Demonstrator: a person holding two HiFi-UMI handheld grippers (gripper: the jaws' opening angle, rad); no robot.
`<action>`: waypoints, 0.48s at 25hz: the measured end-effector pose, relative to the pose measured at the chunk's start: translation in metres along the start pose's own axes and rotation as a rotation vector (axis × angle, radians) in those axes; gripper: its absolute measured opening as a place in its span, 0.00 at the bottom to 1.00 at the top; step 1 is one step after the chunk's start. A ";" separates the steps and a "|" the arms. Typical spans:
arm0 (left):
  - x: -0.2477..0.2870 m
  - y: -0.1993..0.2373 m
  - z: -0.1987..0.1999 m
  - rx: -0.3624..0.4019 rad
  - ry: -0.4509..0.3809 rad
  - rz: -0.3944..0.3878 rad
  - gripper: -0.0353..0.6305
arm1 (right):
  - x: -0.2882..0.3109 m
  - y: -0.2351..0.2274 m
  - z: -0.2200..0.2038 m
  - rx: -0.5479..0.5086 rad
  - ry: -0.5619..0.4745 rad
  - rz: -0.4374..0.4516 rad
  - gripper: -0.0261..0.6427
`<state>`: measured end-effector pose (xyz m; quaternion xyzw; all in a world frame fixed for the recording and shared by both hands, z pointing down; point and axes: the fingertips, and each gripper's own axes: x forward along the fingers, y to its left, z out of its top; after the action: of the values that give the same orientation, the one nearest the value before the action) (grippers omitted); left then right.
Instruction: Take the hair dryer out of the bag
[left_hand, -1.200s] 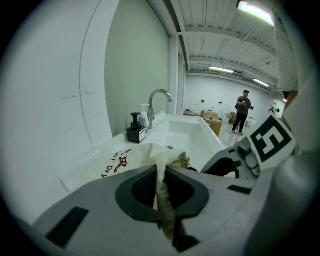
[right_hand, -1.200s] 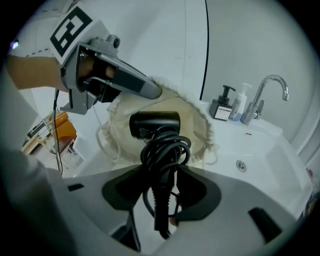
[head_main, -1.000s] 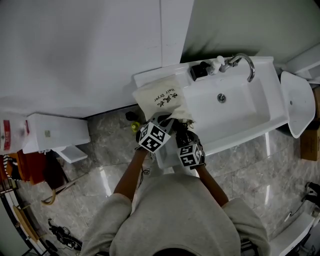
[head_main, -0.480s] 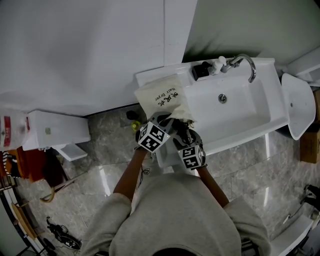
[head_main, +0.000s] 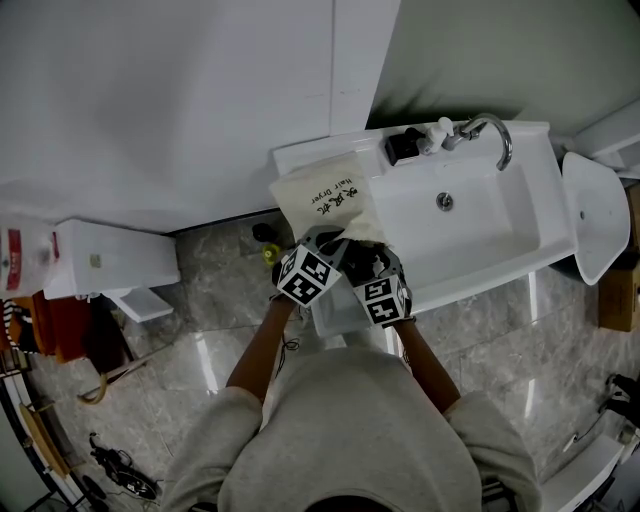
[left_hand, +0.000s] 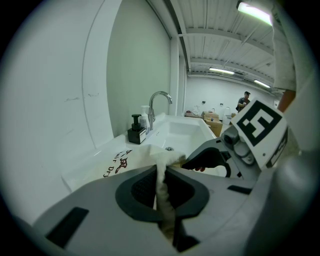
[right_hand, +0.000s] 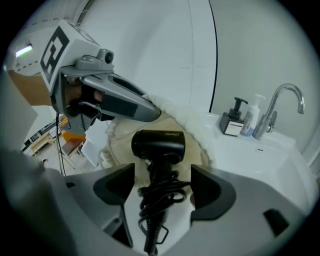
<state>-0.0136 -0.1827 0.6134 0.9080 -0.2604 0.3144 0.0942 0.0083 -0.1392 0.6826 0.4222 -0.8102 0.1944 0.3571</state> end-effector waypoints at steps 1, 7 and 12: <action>0.000 0.000 0.000 -0.001 -0.001 0.000 0.08 | 0.002 0.000 0.003 -0.007 0.002 0.002 0.55; -0.002 0.002 0.003 -0.003 -0.010 -0.001 0.08 | 0.021 -0.003 0.009 -0.014 0.071 0.021 0.55; -0.002 0.002 0.004 0.000 -0.012 -0.006 0.08 | 0.035 -0.002 0.006 -0.035 0.123 0.039 0.55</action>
<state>-0.0138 -0.1849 0.6087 0.9107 -0.2584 0.3086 0.0933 -0.0062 -0.1625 0.7045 0.3871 -0.7981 0.2129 0.4099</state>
